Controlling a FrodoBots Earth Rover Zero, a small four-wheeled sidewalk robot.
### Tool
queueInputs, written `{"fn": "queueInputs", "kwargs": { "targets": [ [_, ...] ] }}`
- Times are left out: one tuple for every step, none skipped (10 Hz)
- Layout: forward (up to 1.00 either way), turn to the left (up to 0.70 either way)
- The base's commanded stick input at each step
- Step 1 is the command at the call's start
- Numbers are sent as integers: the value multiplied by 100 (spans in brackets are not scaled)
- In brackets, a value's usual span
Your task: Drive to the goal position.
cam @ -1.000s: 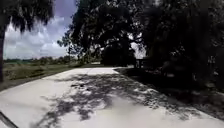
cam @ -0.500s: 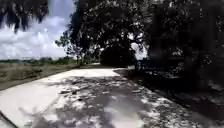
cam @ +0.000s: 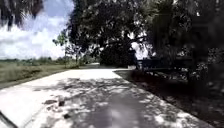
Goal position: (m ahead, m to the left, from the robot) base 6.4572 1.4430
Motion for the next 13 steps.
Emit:
{"fn": "queueInputs", "kwargs": {
  "targets": [
    [84, 0],
    [85, 0],
    [85, 0],
    [85, 0],
    [85, 8],
    [85, 25],
    [85, 34],
    [85, 34],
    [85, 9],
    [85, 0],
    [85, 0],
    [85, 0],
    [85, 0]
  ]
}}
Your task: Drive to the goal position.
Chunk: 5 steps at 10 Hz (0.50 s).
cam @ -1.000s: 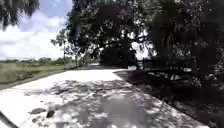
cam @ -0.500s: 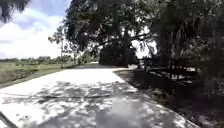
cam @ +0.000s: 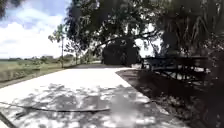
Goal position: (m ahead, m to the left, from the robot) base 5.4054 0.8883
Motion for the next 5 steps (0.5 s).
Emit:
{"fn": "queueInputs", "kwargs": {
  "targets": [
    [85, 25],
    [85, 34],
    [85, 2],
    [85, 0],
    [85, 0]
  ]
}}
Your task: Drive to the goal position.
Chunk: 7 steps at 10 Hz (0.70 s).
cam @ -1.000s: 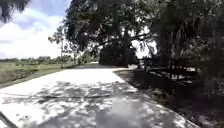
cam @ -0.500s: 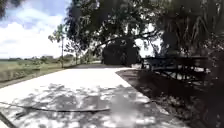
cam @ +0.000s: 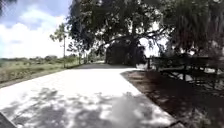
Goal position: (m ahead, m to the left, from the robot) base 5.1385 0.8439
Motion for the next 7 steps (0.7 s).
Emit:
{"fn": "queueInputs", "kwargs": {
  "targets": [
    [85, 0],
    [85, 0],
    [85, 0],
    [85, 0],
    [85, 0],
    [85, 0],
    [85, 0]
  ]
}}
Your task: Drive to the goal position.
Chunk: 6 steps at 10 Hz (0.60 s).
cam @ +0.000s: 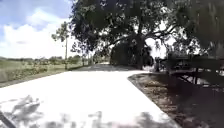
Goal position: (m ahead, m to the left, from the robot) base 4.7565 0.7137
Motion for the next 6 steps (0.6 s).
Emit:
{"fn": "queueInputs", "kwargs": {
  "targets": [
    [85, 0],
    [85, 0],
    [85, 7],
    [85, 34],
    [85, 34],
    [85, 11]
  ]
}}
